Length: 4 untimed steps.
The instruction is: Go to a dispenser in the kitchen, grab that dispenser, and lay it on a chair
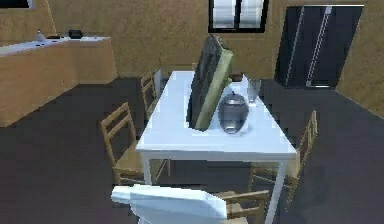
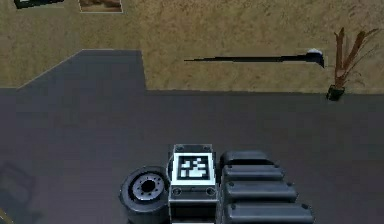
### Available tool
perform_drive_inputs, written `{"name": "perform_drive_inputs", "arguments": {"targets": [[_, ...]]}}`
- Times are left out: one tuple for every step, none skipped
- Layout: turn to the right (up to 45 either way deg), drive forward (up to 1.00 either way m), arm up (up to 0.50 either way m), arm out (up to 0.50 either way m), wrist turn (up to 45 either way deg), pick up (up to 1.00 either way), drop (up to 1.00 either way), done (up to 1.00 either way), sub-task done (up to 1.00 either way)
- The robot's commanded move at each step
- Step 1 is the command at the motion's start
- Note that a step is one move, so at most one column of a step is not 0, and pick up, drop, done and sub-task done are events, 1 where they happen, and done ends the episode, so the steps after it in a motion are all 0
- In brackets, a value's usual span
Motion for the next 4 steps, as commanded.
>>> {"name": "perform_drive_inputs", "arguments": {"targets": [[45.0,0.00,0.00,0.00,0.0,0.00,0.00,0.00,0.00],[45.0,0.00,0.00,0.00,0.0,0.00,0.00,0.00,0.00],[15.0,0.00,0.00,0.00,0.0,0.00,0.00,0.00,0.00],[-45.0,0.00,0.00,0.00,0.0,0.00,0.00,0.00,0.00]]}}
